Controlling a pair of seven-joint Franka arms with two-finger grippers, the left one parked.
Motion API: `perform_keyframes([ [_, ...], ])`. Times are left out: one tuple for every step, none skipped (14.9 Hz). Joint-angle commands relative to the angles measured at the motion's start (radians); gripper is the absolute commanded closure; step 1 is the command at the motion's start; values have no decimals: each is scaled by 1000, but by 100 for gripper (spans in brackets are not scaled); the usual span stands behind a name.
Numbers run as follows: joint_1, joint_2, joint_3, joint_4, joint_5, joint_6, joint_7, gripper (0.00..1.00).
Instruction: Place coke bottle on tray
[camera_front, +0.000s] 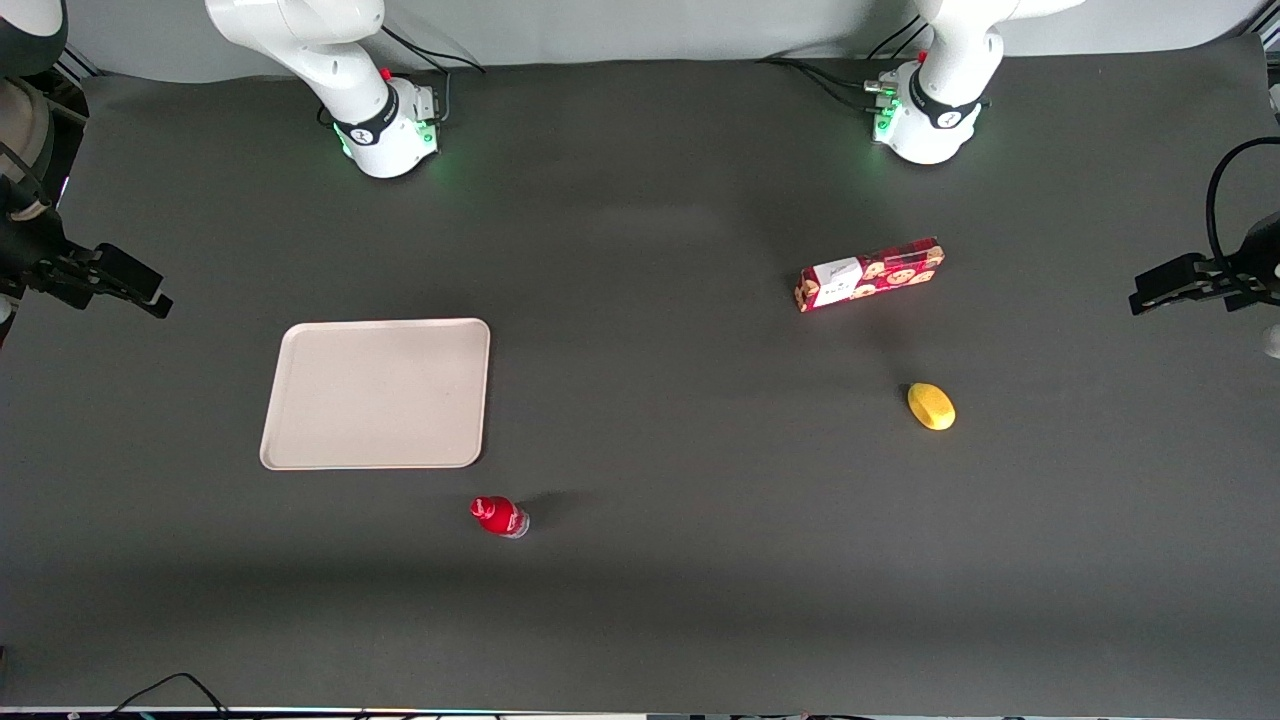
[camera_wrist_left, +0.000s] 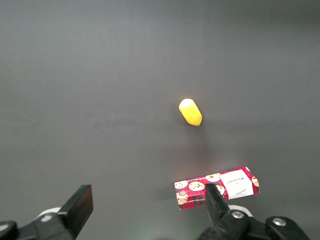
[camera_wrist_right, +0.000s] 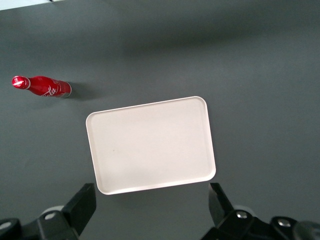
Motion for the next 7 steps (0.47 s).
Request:
perform_keyframes([
  [2,19,8,23,8,-10,22,0],
  [3,19,10,23,8,-10,23,0],
  [5,20,11,24,8,-11,25,0],
  [5,25,11,24,10,-11,25,0],
  [5,31,13,27,10,-10,23,0],
  [8,40,16,34,4,-10,22,0],
  [11,57,20,43,1,-7,20,0],
])
